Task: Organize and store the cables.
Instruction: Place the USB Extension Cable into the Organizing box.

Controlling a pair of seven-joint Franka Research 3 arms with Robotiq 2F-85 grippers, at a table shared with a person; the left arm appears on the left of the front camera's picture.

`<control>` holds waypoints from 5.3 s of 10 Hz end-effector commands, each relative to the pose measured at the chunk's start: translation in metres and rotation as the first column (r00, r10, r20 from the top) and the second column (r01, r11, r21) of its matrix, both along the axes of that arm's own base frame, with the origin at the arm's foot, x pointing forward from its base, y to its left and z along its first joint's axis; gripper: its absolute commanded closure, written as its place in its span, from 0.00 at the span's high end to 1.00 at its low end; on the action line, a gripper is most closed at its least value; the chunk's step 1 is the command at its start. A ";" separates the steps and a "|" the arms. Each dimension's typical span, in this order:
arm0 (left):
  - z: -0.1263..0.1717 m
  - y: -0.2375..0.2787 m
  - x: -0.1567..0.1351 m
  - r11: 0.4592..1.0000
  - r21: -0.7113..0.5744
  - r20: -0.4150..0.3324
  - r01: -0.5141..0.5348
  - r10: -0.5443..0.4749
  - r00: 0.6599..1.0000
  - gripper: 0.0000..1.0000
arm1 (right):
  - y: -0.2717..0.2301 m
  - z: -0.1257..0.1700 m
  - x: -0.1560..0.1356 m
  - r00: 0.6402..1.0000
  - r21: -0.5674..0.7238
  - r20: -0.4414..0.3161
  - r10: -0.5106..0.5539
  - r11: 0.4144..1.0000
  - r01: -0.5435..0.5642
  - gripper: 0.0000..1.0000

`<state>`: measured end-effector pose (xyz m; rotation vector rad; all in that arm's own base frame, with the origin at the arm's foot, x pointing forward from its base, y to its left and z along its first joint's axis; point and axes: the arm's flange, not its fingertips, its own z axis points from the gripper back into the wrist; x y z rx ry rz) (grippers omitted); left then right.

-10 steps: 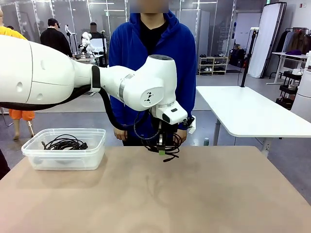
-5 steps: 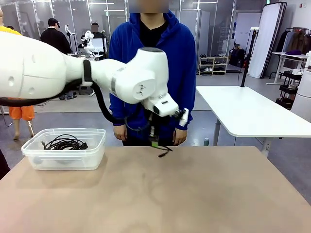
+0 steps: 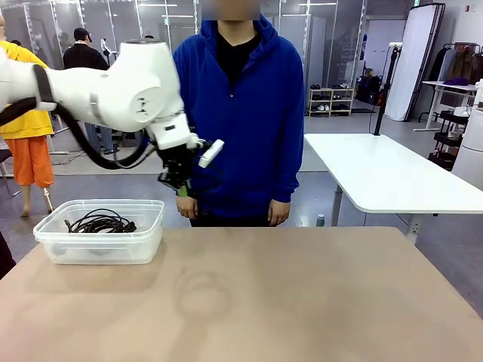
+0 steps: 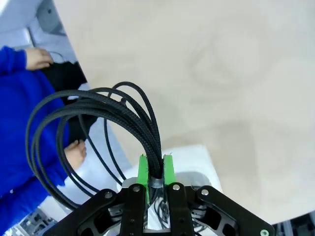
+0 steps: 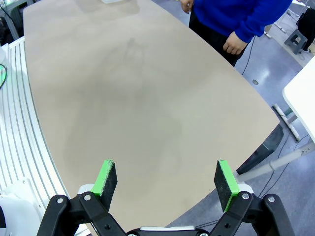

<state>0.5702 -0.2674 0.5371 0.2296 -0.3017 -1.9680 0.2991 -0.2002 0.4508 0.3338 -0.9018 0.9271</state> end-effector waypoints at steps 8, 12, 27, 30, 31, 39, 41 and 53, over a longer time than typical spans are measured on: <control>0.004 0.163 0.000 0.924 -0.131 -0.004 -0.360 0.362 0.932 0.14 | -0.002 -0.001 0.001 1.000 0.006 0.018 0.005 1.000 -0.005 1.00; -0.027 0.194 0.031 0.862 -0.115 -0.098 -0.493 0.484 0.870 0.14 | -0.002 -0.001 0.001 1.000 0.006 0.018 0.005 1.000 -0.005 1.00; -0.092 0.222 0.057 0.749 -0.044 -0.246 -0.661 0.633 0.734 1.00 | -0.002 -0.001 0.001 1.000 0.006 0.018 0.005 1.000 -0.005 1.00; -0.087 0.222 0.056 0.744 -0.041 -0.235 -0.667 0.642 0.730 1.00 | -0.002 -0.001 0.001 1.000 0.006 0.018 0.005 1.000 -0.005 1.00; -0.086 0.223 0.055 0.741 -0.044 -0.233 -0.671 0.645 0.728 1.00 | -0.002 -0.001 0.001 1.000 0.006 0.018 0.005 1.000 -0.005 1.00; -0.091 0.221 0.057 0.758 -0.055 -0.242 -0.650 0.621 0.745 1.00 | -0.002 -0.001 0.001 1.000 0.006 0.018 0.005 1.000 -0.005 1.00; -0.091 0.221 0.057 0.758 -0.055 -0.242 -0.650 0.621 0.745 1.00 | -0.002 -0.001 0.001 1.000 0.006 0.018 0.005 1.000 -0.005 1.00; -0.091 0.221 0.057 0.758 -0.055 -0.242 -0.650 0.621 0.745 1.00 | -0.002 -0.001 0.001 1.000 0.006 0.018 0.005 1.000 -0.005 1.00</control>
